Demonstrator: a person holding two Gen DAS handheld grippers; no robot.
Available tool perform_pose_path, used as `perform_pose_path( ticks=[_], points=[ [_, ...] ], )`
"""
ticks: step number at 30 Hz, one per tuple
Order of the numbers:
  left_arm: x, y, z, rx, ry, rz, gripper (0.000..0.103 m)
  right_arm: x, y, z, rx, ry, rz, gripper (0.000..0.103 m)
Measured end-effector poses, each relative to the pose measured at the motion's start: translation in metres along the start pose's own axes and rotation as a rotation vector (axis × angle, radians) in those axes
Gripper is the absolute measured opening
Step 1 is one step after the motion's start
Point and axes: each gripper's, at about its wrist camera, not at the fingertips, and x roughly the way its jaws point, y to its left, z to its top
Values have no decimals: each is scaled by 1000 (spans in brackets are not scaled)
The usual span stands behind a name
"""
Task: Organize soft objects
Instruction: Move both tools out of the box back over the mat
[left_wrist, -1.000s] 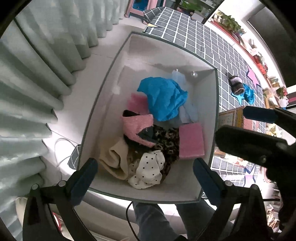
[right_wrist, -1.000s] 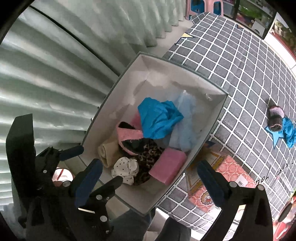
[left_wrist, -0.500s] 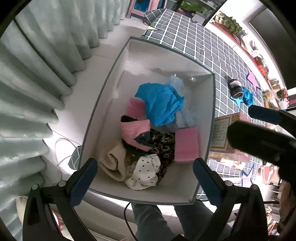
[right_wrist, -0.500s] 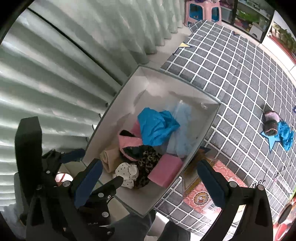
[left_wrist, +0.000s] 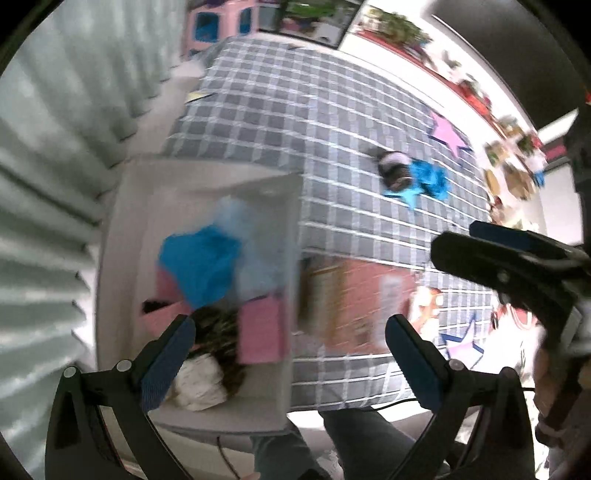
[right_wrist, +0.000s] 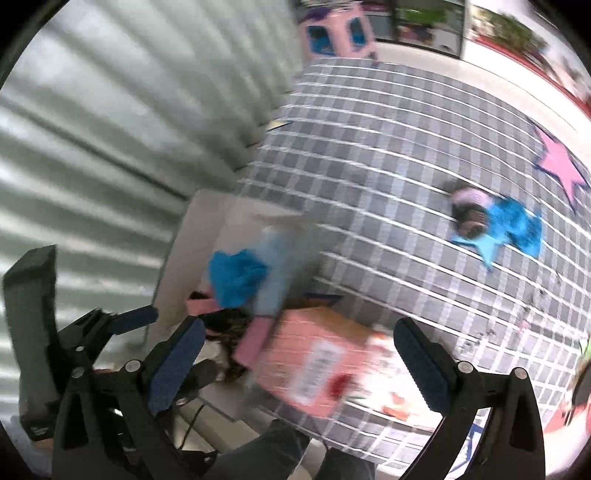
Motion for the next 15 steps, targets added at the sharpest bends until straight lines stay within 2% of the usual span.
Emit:
perform_pose_path(
  ticks=[8, 12, 15],
  points=[
    [27, -86, 42, 54, 40, -55, 103, -15, -140, -1, 280, -26, -84, 103],
    [58, -122, 71, 34, 68, -26, 103, -7, -208, 0, 414, -13, -116, 103],
    [83, -141, 89, 26, 69, 35, 103, 6, -248, 6, 483, 2, -130, 103]
  ],
)
